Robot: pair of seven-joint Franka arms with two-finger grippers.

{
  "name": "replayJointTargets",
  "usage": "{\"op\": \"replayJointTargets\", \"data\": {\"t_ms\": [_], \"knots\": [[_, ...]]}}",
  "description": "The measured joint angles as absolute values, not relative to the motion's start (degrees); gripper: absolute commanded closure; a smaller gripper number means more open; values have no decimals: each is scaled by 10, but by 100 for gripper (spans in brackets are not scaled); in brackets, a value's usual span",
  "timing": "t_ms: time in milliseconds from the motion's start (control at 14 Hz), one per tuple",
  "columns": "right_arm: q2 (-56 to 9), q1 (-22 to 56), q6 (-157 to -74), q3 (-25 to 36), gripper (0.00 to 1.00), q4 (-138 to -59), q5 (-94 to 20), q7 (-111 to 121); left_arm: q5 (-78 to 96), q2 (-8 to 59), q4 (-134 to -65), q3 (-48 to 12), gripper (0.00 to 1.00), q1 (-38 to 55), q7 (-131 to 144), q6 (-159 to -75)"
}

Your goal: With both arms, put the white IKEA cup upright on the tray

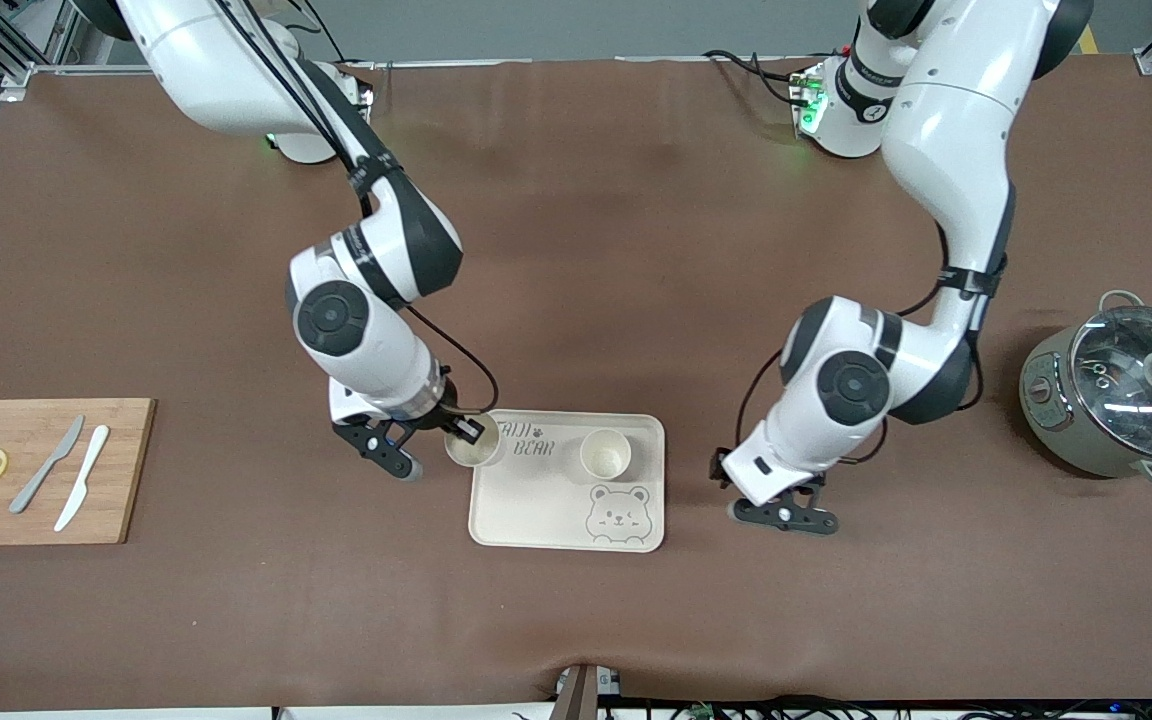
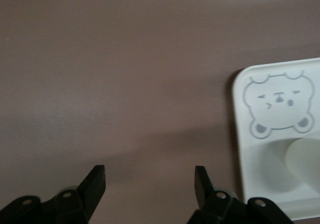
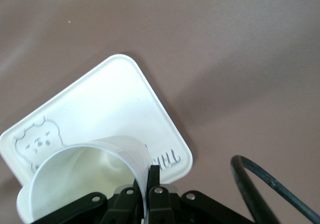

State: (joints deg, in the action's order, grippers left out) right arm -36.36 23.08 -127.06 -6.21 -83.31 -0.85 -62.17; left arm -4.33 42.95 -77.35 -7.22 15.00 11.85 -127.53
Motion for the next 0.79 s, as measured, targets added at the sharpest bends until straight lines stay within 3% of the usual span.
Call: {"op": "replayJointTargets", "data": {"t_ms": [357,786], "knots": [[-409,242,-1324,-61,100,-820,9,-639,-43,409,-793,-104,17,55,32,-1275],[-439,250,-1363,-51,100,-819,13,-645,-43,370,-815,-105,14,13,24,-1274]]}}
